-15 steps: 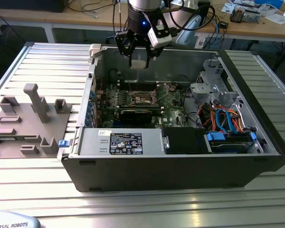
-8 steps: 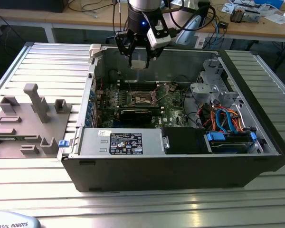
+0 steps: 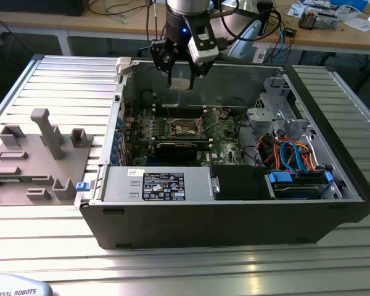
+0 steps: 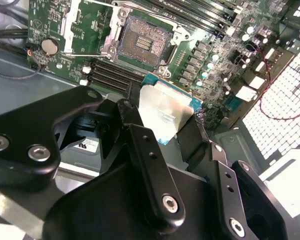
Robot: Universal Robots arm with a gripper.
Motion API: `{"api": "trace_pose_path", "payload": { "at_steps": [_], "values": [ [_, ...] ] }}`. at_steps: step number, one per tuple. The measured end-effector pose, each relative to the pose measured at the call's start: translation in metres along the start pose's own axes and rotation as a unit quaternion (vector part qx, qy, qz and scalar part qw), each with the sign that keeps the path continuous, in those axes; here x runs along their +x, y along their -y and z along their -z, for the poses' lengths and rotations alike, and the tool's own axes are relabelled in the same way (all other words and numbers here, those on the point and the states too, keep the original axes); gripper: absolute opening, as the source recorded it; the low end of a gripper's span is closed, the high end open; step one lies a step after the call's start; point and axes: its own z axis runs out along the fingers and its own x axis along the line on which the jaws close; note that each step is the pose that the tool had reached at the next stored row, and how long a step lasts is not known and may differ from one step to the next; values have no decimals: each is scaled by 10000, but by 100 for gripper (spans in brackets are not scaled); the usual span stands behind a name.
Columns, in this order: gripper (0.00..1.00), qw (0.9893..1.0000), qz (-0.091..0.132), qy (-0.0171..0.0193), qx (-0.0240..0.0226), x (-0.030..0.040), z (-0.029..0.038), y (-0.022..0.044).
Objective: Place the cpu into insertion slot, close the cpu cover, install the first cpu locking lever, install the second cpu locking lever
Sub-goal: 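Place the cpu into insertion slot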
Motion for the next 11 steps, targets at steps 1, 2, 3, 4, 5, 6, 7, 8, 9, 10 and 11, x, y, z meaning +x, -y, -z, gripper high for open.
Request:
{"api": "trace_pose_path", "payload": {
  "at_steps": [1, 2, 3, 4, 5, 6, 7, 8, 9, 10, 11],
  "values": [
    [54, 10000, -37, 4, -1, 0, -1, 0],
    [54, 10000, -84, 8, -2, 0, -1, 0],
    [54, 9999, -117, 10, -2, 0, -2, 0],
    [54, 9999, -157, 14, -3, 0, -2, 0],
    [54, 9998, -191, 17, -3, 0, -3, 1],
    [54, 9997, -237, 21, -4, 0, -3, 1],
    [54, 9996, -266, 24, -5, 0, -4, 1],
    [54, 9996, -298, 26, -5, 0, -4, 1],
    [54, 9995, -330, 29, -6, 0, -5, 1],
    [54, 9993, -375, 33, -8, 0, -6, 1],
    [54, 9992, -407, 36, -8, 0, -6, 1]
  ]
}}
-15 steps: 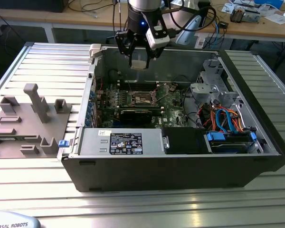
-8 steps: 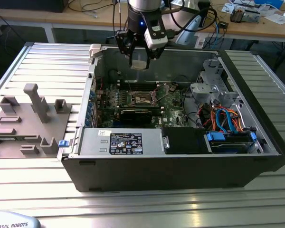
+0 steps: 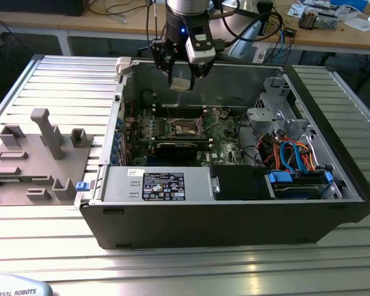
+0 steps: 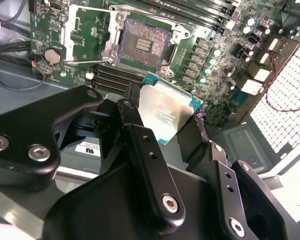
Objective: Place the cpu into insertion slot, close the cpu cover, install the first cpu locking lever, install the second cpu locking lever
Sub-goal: 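Place the cpu into insertion slot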
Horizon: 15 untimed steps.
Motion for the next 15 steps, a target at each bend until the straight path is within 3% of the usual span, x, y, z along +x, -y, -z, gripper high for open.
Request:
{"api": "trace_pose_path", "payload": {
  "at_steps": [8, 15],
  "values": [
    [54, 9994, -333, 30, -7, 0, -4, 0],
    [54, 9978, -653, 58, -13, 0, -9, 1]
  ]
}}
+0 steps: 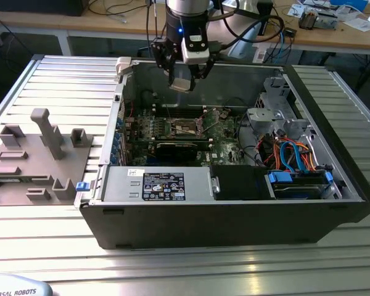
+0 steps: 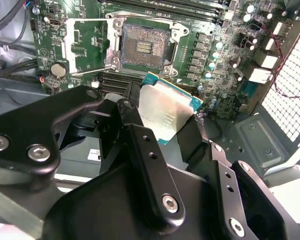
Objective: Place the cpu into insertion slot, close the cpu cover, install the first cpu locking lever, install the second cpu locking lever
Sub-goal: 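Place the cpu into insertion slot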
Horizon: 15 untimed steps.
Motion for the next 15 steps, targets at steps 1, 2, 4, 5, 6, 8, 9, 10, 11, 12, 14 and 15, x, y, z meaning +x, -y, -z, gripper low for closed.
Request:
{"api": "trace_pose_path", "payload": {
  "at_steps": [1, 2, 4, 5, 6, 8, 9, 10, 11, 12, 14, 15],
  "values": [
    [54, 10000, -29, 3, -1, 0, -1, 0],
    [54, 10000, -76, 7, -2, 0, -1, 0],
    [54, 9999, -150, 13, -3, 0, -1, 0],
    [54, 9998, -180, 16, -4, 0, -2, 0],
    [54, 9998, -211, 19, -4, 0, -2, 0],
    [54, 9996, -271, 24, -6, 0, -3, 0],
    [54, 9995, -304, 27, -6, 0, -4, 0],
    [54, 9995, -329, 29, -7, 0, -4, 0],
    [54, 9993, -363, 32, -8, 0, -4, 0],
    [54, 9992, -388, 35, -8, 0, -5, 1],
    [54, 9990, -436, 39, -9, 0, -5, 0],
    [54, 9989, -457, 41, -10, 0, -6, 0]
  ]
}}
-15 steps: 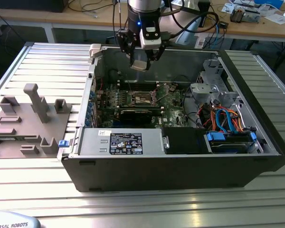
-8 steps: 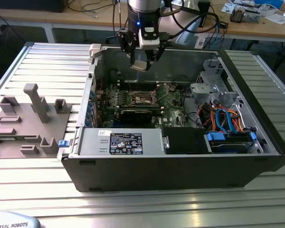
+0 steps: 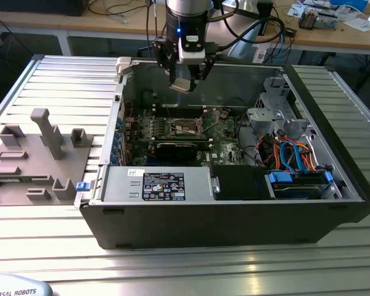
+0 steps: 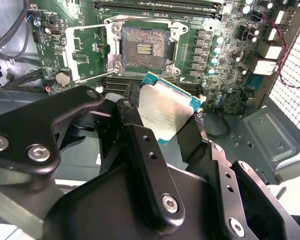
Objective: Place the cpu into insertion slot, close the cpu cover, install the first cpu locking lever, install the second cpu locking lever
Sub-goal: 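Place the cpu into insertion slot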
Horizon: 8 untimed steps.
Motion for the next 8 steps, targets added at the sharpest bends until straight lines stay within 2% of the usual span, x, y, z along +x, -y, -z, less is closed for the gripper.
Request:
{"api": "trace_pose_path", "payload": {
  "at_steps": [8],
  "values": [
    [54, 9998, -213, 19, -4, 0, -3, 0]
  ]
}}
